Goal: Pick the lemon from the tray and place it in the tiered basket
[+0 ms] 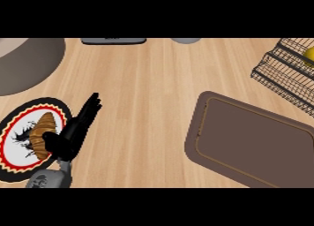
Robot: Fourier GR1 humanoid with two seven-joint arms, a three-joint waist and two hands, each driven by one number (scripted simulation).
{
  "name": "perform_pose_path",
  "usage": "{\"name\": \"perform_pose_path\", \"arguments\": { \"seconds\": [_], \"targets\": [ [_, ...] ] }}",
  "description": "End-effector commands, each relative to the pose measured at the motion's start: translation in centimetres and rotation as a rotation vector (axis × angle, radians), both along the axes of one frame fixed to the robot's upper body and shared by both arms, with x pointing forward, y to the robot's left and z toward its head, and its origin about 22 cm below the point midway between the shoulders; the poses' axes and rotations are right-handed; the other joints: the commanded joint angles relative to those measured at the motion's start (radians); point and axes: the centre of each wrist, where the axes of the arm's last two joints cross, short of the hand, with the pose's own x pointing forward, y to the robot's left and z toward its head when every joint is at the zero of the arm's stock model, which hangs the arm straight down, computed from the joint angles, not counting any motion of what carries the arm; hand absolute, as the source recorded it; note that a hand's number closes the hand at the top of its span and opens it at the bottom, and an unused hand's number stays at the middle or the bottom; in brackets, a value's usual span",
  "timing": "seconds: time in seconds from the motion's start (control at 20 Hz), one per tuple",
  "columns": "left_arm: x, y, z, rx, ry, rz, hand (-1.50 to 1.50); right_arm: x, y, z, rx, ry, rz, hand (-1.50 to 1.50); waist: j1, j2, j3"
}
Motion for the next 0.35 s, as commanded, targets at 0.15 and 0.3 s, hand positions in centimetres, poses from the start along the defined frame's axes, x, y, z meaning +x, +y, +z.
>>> {"name": "perform_pose_path", "arguments": {
  "seconds": [0.15, 0.3],
  "targets": [
    [-0.9, 0.3, 0.0, 0.001, 0.014, 0.013, 0.0, -11.0, -6.4, 0.7, -0.027, -0.084, -0.036, -1.5, -0.017, -0.005, 0.001],
    [-1.2, -0.3, -0.2, -0.003, 0.003, 0.027, 0.0, -15.5, -8.2, 1.0, -0.022, -0.038, 0.011, -1.5, -0.025, -0.006, 0.001]
  ]
}}
